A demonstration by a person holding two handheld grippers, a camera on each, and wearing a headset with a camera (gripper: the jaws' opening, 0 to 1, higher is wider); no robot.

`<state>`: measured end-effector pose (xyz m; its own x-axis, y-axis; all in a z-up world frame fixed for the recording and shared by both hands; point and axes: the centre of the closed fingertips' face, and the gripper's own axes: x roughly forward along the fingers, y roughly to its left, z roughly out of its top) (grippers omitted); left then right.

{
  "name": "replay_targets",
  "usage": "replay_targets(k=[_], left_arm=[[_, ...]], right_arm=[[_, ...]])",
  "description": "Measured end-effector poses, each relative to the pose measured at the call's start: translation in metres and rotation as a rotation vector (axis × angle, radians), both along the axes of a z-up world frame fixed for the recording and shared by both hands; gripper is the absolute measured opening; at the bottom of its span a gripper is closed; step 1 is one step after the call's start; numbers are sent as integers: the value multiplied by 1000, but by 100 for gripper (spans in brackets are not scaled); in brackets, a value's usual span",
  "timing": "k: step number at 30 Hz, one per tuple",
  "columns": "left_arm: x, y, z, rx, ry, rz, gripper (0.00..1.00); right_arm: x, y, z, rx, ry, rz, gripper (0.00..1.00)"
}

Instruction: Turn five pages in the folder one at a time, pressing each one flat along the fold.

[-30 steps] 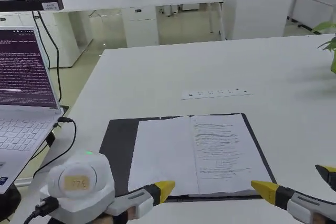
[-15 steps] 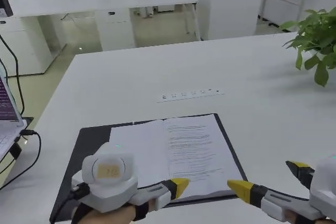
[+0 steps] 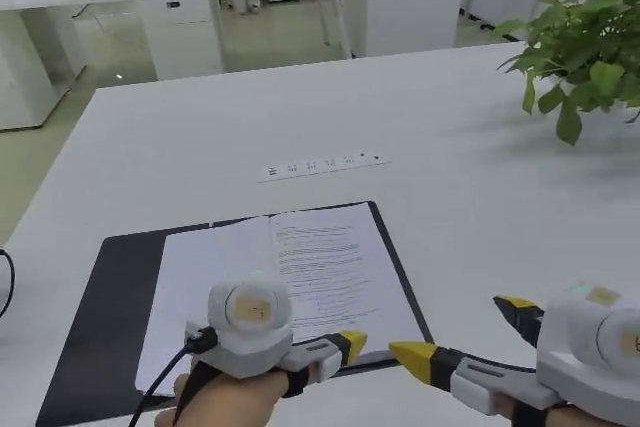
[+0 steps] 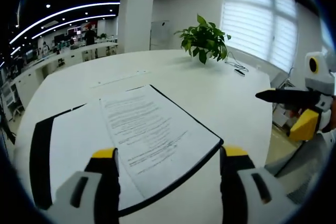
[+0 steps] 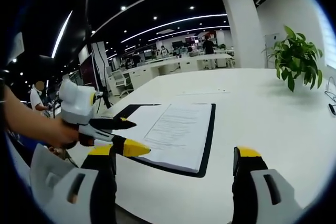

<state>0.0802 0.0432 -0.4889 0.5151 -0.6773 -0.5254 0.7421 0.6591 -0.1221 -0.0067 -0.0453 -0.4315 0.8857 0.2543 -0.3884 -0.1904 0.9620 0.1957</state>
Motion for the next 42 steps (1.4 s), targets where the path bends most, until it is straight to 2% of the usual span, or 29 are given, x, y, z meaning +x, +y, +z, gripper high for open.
replay_targets(k=[7, 10, 15, 18, 20, 21, 24, 33, 37, 39, 42], left_arm=[[1, -34, -25, 13, 8, -29, 74], [1, -43, -33, 9, 15, -26, 73], [7, -53, -43, 9, 1, 0, 72], [10, -51, -51, 35, 0, 21, 71], [8, -49, -60, 56, 14, 24, 70], [11, -49, -59, 69, -29, 17, 69], [11, -48, -61, 82, -54, 22, 67], [11, -45, -61, 38, -96, 3, 64], [13, -44, -60, 24, -98, 11, 61], [14, -43, -59, 14, -93, 18, 56], [14, -43, -59, 8, -92, 21, 56]], right_arm=[[0, 1, -3, 9, 8, 18, 91], [0, -2, -6, 18, 12, 13, 91], [-1, -4, -9, 31, 21, 4, 90], [-2, -4, -10, 30, 26, 5, 90], [-1, -5, -11, 34, 28, 2, 90], [-1, -5, -12, 36, 30, 2, 90], [-1, -5, -14, 35, 37, 3, 89], [1, -3, -19, 31, 50, 16, 89], [1, -1, -19, 28, 54, 22, 88], [1, -1, -20, 25, 55, 24, 88], [1, -1, -20, 23, 59, 28, 88]])
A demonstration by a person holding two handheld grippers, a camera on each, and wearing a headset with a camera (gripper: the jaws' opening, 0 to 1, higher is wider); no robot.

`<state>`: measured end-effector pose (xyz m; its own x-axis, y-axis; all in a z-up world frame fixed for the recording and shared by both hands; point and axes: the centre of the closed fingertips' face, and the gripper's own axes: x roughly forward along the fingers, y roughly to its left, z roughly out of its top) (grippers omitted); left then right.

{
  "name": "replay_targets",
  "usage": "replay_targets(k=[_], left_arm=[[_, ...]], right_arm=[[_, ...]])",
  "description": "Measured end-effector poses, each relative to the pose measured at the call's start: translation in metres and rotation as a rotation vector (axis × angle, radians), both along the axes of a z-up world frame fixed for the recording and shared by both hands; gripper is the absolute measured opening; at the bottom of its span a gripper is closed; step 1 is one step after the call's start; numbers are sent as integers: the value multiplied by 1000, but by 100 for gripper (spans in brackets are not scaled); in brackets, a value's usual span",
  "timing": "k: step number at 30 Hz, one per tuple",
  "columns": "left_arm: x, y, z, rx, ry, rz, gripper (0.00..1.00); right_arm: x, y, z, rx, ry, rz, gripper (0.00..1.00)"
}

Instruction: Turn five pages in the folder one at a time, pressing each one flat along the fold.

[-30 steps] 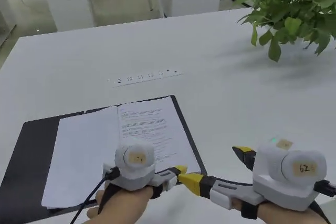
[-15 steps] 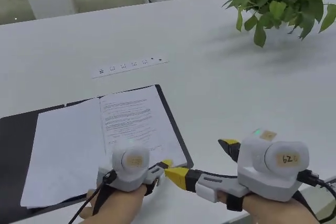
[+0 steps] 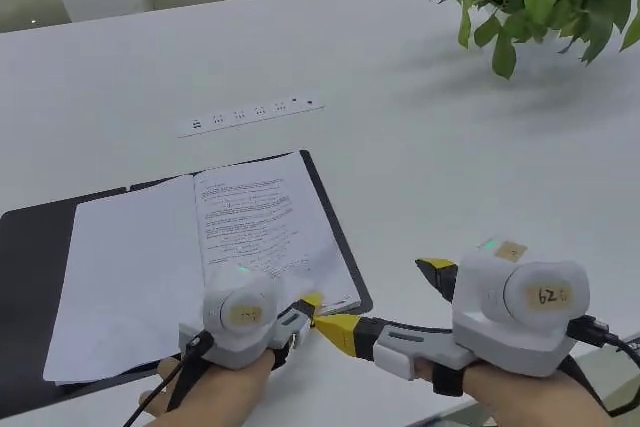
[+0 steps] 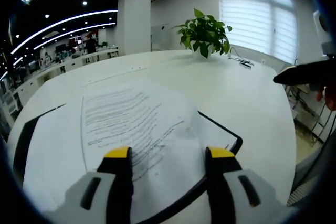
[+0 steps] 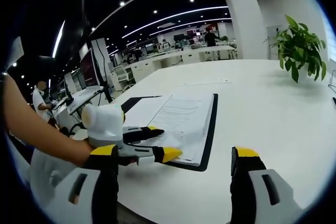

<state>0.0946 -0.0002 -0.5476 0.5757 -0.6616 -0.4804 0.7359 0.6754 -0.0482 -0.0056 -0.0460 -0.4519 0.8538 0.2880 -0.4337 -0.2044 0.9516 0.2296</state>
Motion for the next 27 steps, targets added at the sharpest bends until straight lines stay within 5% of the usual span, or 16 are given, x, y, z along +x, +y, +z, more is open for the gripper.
replay_targets(k=[3, 5, 10, 15, 27], left_arm=[[-5, -6, 1, -25, 22, -26, 63], [-6, -5, 0, -7, 8, -41, 65], [2, 2, 1, -31, 24, -8, 56], [7, 8, -1, -1, 8, -5, 43], [8, 9, -1, 0, -15, -21, 32]], right_arm=[[0, 0, -1, -6, 3, 3, 88], [0, 0, -1, -5, 6, 2, 88], [0, -1, -3, -9, 13, -2, 88], [0, -1, -4, -15, 14, -3, 88], [-1, 0, -6, -33, 27, 1, 88]])
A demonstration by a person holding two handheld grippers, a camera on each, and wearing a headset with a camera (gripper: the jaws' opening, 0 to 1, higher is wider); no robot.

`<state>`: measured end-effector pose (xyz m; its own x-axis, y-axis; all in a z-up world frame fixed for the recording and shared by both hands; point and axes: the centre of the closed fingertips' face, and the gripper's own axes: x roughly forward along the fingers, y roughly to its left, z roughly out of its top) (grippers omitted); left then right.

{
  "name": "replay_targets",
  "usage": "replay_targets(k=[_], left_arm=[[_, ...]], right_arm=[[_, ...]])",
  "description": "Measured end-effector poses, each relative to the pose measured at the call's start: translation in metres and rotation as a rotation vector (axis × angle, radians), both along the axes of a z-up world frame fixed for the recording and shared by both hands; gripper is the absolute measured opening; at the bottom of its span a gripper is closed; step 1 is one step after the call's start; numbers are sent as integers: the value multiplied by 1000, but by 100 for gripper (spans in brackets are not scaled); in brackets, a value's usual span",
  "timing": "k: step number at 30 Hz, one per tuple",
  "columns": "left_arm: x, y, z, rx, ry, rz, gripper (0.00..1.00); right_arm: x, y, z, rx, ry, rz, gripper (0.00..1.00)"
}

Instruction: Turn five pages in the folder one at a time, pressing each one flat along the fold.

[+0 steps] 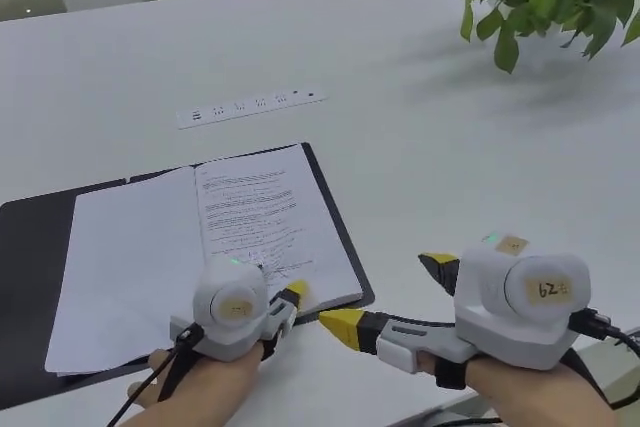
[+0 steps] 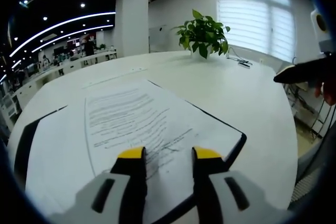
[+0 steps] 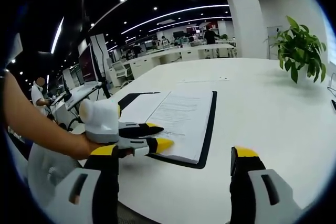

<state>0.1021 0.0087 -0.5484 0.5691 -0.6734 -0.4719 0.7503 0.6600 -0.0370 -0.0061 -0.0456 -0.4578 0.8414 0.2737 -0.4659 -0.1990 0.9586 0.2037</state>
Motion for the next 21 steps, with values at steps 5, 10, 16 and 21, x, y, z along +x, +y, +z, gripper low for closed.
replay_targets(k=[5, 10, 16, 21], left_arm=[[7, 5, 0, 13, 6, 27, 15], [9, 7, 0, 41, 2, 1, 6], [8, 5, 1, 8, 54, 15, 2], [7, 5, 0, 2, 65, 9, 2]], right_arm=[[0, 1, -1, -8, 5, 4, 88], [1, 3, -2, -25, 12, 17, 87], [10, 15, 4, 33, 13, 27, 82], [21, 34, -5, 296, 102, -27, 57]])
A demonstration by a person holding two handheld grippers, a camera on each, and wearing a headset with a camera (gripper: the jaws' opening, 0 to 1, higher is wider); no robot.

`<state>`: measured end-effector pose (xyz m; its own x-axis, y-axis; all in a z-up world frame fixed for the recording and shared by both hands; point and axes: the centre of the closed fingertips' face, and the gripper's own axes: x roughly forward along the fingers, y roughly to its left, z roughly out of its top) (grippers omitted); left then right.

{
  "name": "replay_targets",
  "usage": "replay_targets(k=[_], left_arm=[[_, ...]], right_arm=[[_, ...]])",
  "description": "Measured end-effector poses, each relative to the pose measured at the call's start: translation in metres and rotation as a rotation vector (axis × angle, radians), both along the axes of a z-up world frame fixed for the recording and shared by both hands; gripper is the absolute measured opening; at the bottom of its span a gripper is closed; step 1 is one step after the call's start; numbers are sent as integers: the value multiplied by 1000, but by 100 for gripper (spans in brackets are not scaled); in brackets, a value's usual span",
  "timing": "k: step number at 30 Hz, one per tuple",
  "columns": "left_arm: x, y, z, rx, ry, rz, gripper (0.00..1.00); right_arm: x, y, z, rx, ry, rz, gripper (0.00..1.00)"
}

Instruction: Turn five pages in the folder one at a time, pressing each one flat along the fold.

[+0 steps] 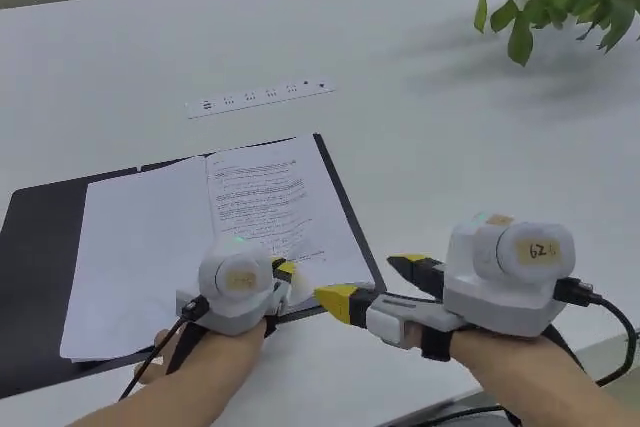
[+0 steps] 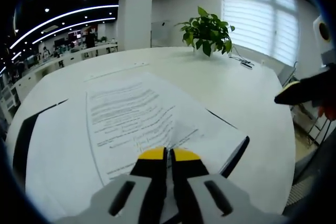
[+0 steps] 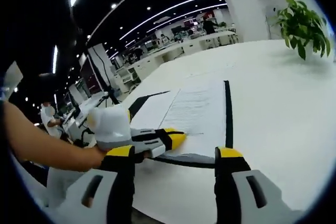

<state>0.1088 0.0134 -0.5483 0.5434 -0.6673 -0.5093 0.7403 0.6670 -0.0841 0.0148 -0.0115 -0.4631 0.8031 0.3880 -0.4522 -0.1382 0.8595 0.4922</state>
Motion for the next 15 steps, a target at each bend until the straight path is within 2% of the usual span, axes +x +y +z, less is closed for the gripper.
replay_targets(k=[1, 4, 5, 7, 9, 13, 15], left_arm=[[0, 0, 0, 0, -1, -2, 2], [0, 0, 0, -1, -5, -7, 2], [0, 0, -1, -2, -7, -8, 2], [0, 0, 0, -6, -6, -4, 2], [-1, 0, 0, -6, -8, -4, 2], [0, 0, 0, -9, -8, -2, 2], [0, 0, 0, -12, -6, 0, 2]], right_arm=[[3, 2, -2, 54, 11, -21, 50], [5, 10, -21, 174, 110, -68, 37], [5, 11, -28, 181, 131, -79, 35], [8, 13, -40, 227, 166, -107, 32], [12, 15, -45, 280, 177, -144, 31], [19, 15, -51, 300, 169, -179, 30], [22, 13, -58, 303, 188, -196, 30]])
